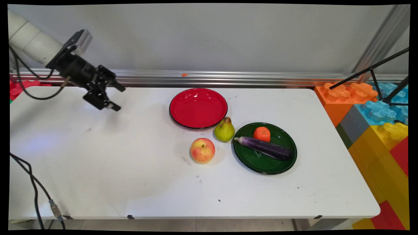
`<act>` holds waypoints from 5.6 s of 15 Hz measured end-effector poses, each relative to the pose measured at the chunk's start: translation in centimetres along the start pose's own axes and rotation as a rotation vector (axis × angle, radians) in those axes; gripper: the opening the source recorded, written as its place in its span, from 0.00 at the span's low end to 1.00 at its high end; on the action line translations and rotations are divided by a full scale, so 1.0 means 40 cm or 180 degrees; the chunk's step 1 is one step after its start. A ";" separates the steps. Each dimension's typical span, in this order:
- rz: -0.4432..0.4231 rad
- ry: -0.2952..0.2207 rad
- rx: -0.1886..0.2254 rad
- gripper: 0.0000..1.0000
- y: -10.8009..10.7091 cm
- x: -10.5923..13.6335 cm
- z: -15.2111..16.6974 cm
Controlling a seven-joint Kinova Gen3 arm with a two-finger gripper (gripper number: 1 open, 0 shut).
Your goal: Pick up the mandarin from the green plate, then place the picked object on the table
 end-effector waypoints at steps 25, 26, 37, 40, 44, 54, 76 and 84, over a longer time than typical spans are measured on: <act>0.0105 0.0317 -0.0371 1.00 0.048 0.677 0.473; 0.0105 0.0305 -0.0385 1.00 0.048 0.696 0.502; 0.0052 0.0095 -0.0584 1.00 0.008 0.789 0.756; 0.0003 0.0060 -0.0640 1.00 0.001 0.795 0.805; -0.0098 0.0042 -0.0679 1.00 -0.007 0.803 0.860; -0.0340 0.0044 -0.0692 1.00 -0.014 0.811 0.949; -0.0443 0.0206 -0.0582 0.00 -0.010 0.871 0.843; -0.0549 0.0256 -0.0450 0.00 0.013 0.887 0.704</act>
